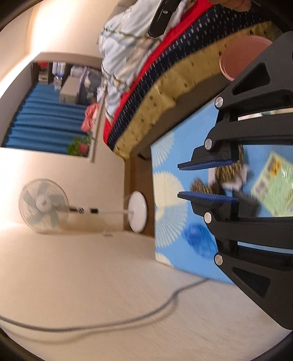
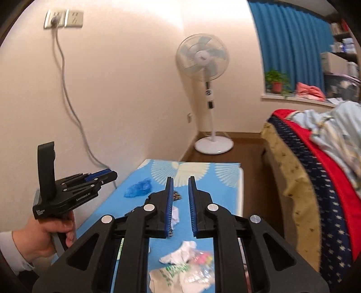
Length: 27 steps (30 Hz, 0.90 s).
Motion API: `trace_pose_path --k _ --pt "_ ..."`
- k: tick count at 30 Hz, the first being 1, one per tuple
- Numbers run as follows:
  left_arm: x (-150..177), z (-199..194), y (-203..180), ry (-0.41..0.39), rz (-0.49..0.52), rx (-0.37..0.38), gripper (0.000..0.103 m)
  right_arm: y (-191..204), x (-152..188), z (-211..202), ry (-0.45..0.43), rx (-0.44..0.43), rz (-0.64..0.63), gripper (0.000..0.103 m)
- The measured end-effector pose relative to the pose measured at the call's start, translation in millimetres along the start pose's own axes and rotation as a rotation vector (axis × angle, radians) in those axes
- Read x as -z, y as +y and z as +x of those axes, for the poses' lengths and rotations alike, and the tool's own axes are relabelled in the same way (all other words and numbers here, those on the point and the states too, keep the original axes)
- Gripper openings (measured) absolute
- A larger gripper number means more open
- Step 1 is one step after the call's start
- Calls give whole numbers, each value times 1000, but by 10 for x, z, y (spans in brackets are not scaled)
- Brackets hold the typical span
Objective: Collect trash
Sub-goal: 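Move right tool to black-gold patterned ribbon while left tool approaches blue plastic bag, then close right tool on patterned ribbon while left tool closes on blue plastic bag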
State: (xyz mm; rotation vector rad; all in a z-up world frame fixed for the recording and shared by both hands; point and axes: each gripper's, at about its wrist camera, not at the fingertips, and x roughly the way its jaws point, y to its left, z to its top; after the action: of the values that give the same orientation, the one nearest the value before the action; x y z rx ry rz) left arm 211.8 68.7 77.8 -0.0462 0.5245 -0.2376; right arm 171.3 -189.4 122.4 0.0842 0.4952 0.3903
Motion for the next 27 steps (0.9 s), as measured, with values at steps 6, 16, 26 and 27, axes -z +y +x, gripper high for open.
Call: trace_pose_path --k 6,16,26,27 --pt "177 353 384 52 -23 -57 18 86 266 763 118 -57 32 14" --pt "429 920 800 127 -52 -131 18 225 577 1554 251 -66 -6 16" --pt "504 1424 958 184 -111 -180 50 185 760 1951 357 -59 30 34" --pt "508 1450 967 188 -119 -189 52 187 784 1981 371 -58 32 34"
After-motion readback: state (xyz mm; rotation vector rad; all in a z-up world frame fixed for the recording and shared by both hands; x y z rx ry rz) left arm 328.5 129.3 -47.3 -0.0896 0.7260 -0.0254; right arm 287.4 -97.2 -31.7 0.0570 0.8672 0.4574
